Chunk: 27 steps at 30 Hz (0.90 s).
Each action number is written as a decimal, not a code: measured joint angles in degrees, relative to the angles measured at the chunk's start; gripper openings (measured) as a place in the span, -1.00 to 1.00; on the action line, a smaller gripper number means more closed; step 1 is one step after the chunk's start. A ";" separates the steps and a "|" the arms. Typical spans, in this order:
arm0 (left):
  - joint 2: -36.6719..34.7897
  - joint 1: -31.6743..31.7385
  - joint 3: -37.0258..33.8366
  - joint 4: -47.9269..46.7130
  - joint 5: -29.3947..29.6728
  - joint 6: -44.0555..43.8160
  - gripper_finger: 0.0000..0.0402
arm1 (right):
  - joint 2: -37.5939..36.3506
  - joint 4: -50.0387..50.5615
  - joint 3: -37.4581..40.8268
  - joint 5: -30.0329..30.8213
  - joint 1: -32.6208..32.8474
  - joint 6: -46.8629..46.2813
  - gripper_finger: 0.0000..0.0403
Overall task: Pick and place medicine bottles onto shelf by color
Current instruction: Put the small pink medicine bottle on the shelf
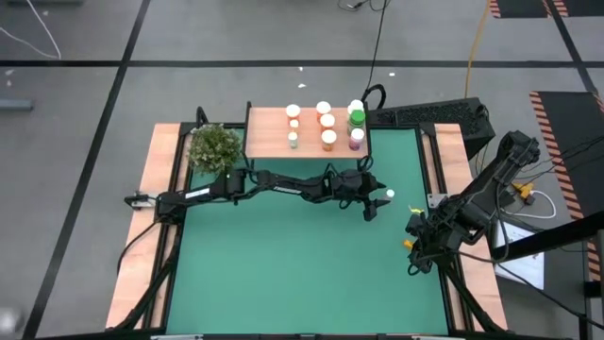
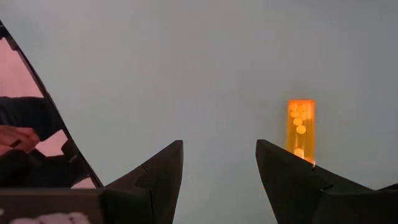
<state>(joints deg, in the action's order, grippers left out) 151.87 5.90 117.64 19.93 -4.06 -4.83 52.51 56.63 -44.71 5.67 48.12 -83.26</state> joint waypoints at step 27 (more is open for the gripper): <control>0.63 -1.11 0.00 -1.95 0.57 -0.26 0.36 | 0.55 -2.39 0.00 2.97 -0.02 -5.78 -0.03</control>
<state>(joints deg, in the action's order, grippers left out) 152.51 4.79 117.64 17.97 -3.49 -5.09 53.06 54.24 -44.71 8.64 48.10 -89.04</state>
